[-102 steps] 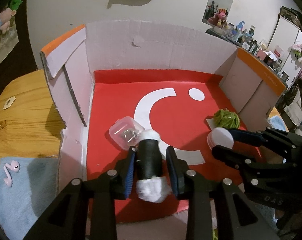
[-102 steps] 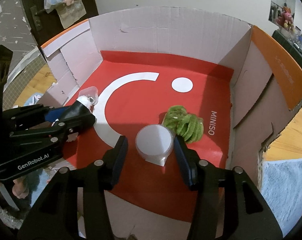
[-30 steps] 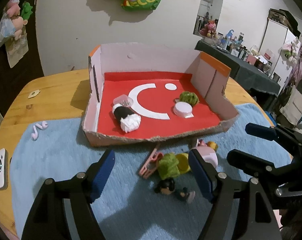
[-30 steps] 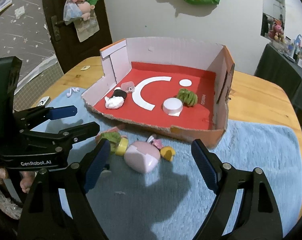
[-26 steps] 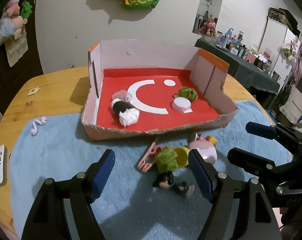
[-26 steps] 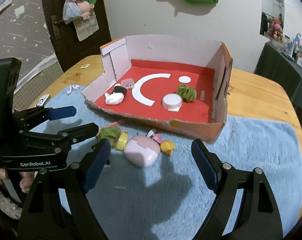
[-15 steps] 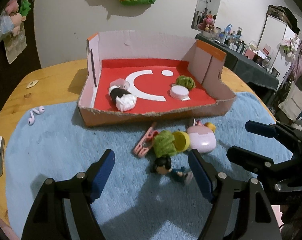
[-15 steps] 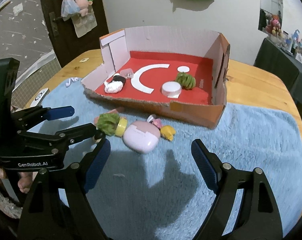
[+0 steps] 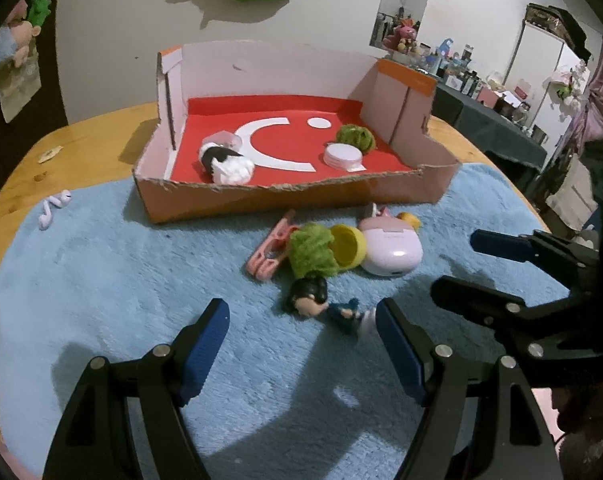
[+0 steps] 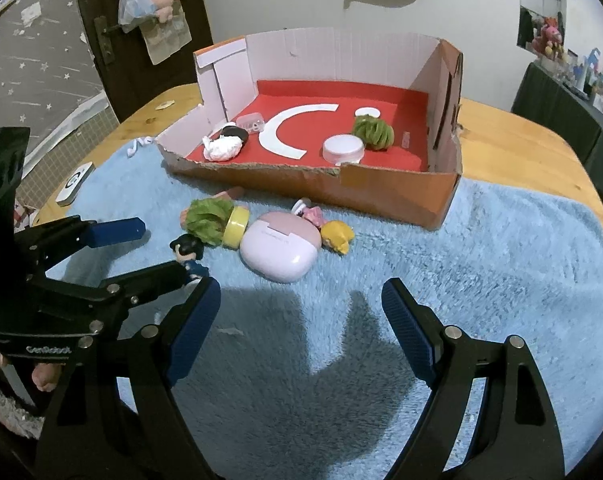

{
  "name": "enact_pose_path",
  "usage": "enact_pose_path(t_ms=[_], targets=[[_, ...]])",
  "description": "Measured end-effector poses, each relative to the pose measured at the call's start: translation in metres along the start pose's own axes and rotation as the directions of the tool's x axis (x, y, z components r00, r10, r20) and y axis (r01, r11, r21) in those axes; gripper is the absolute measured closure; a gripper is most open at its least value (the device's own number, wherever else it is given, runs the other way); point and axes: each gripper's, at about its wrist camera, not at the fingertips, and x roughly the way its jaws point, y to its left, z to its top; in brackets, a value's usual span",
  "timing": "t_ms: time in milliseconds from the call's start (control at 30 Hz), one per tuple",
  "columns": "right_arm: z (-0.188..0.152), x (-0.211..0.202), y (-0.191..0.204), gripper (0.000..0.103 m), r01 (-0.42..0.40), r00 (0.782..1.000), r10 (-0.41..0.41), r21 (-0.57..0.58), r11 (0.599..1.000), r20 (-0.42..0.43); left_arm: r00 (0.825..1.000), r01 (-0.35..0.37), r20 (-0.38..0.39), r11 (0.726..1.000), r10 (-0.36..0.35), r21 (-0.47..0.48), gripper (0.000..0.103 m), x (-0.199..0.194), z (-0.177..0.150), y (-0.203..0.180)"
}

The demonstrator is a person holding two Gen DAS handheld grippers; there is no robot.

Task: Organize objects
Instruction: 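Grasp the black-haired figure with the left tool while the right tool grasps the pink round case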

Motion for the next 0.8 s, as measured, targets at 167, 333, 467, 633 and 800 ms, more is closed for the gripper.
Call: enact_pose_path(t_ms=[167, 333, 467, 633, 800], targets=[[0.000, 0.006, -0.001, 0.020, -0.017, 1.000, 0.017, -0.009, 1.000, -0.013, 1.000, 0.011, -0.002, 1.000, -0.011, 0.008, 0.026, 0.004, -0.003, 0.001], [0.004, 0.013, -0.002, 0.021, -0.042, 0.999, 0.041, -0.017, 0.999, -0.023, 0.999, 0.036, -0.006, 0.999, -0.036, 0.023, 0.026, 0.006, -0.005, 0.002], [0.008, 0.020, -0.003, 0.032, -0.075, 0.997, 0.074, -0.021, 0.997, -0.037, 0.999, 0.047, -0.012, 0.997, -0.046, 0.065, 0.026, 0.008, -0.009, 0.001], [0.010, 0.029, 0.000, 0.036, -0.091, 0.994, 0.089, -0.037, 0.995, -0.055, 0.999, 0.053, -0.013, 0.993, -0.052, 0.108, 0.026, 0.010, -0.012, -0.003], [0.015, 0.037, 0.003, 0.036, -0.087, 0.995, 0.084, -0.056, 0.995, -0.061, 0.999, 0.049, -0.013, 0.991, -0.047, 0.124, 0.026, 0.015, -0.008, -0.006]])
